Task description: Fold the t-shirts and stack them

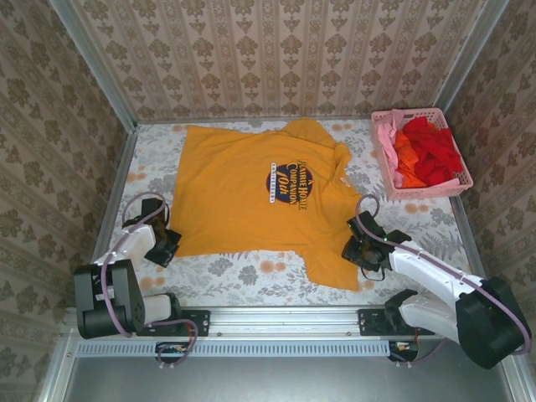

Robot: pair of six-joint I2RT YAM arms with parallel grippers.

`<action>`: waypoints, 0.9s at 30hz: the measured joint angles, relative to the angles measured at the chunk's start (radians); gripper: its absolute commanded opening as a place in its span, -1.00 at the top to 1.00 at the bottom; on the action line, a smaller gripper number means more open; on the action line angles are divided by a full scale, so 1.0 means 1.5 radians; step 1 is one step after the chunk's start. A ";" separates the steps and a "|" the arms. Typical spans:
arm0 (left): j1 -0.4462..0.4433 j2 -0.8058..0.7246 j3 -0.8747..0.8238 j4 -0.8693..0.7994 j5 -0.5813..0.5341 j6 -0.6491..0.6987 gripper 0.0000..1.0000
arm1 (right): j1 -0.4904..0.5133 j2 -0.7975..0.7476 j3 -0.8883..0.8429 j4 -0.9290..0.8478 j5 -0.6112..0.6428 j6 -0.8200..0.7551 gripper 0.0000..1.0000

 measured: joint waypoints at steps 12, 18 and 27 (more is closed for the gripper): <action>0.000 -0.045 -0.026 0.018 -0.003 0.001 1.00 | 0.012 -0.092 -0.007 -0.001 0.041 0.057 1.00; 0.000 -0.093 -0.039 0.045 0.004 0.001 1.00 | 0.025 -0.234 -0.019 -0.024 0.057 0.127 1.00; 0.000 -0.113 0.032 0.038 0.010 0.011 1.00 | 0.021 -0.212 0.050 -0.048 0.114 0.087 1.00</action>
